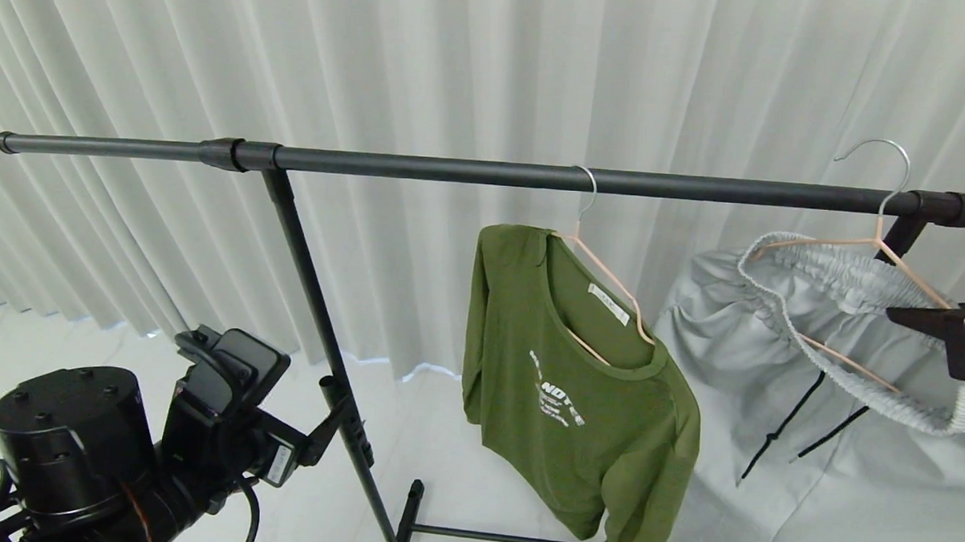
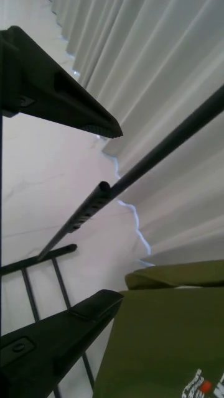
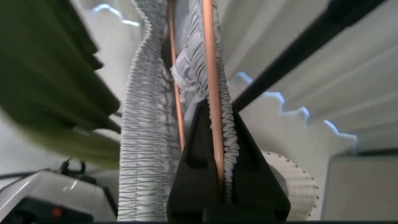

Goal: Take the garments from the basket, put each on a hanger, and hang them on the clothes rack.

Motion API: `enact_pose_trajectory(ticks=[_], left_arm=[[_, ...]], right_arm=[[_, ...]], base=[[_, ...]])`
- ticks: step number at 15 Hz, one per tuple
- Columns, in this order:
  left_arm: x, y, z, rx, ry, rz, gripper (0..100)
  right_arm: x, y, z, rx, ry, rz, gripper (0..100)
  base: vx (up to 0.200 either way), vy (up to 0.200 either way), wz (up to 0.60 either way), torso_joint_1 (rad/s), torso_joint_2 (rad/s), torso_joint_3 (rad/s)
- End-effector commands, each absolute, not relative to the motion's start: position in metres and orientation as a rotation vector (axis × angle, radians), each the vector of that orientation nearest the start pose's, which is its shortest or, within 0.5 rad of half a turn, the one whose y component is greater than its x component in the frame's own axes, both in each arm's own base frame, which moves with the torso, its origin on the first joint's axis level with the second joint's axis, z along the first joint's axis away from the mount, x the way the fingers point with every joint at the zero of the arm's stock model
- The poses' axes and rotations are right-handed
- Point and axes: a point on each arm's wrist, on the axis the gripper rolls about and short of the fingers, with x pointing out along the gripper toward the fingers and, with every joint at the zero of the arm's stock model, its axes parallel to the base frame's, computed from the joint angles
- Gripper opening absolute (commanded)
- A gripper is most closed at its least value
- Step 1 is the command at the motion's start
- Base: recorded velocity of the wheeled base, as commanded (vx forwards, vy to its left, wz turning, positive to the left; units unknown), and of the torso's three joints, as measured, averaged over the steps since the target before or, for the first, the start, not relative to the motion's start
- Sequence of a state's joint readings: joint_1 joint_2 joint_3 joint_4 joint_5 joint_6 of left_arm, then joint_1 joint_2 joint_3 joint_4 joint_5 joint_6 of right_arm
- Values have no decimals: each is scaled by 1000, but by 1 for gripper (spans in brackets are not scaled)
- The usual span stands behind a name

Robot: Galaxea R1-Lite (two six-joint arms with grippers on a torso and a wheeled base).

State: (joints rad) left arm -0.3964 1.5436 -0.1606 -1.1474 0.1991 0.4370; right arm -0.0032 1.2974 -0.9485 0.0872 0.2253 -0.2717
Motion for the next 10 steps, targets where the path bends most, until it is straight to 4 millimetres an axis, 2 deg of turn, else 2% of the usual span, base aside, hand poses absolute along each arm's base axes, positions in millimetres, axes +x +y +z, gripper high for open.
enact_pose_trajectory(ticks=[1, 5, 10], left_arm=[[183, -76, 118, 506, 177, -262, 100], [181, -81, 118, 510, 170, -286, 100], [179, -83, 117, 515, 171, -301, 100]], right_arm=[[223, 4, 242, -198, 462, 261, 0], [240, 3, 233, -169, 473, 226, 0], [247, 3, 230, -165, 474, 222, 0]], base=[[0, 0, 0, 0, 0, 0], [0, 0, 0, 0, 0, 0], [0, 0, 0, 0, 0, 0]])
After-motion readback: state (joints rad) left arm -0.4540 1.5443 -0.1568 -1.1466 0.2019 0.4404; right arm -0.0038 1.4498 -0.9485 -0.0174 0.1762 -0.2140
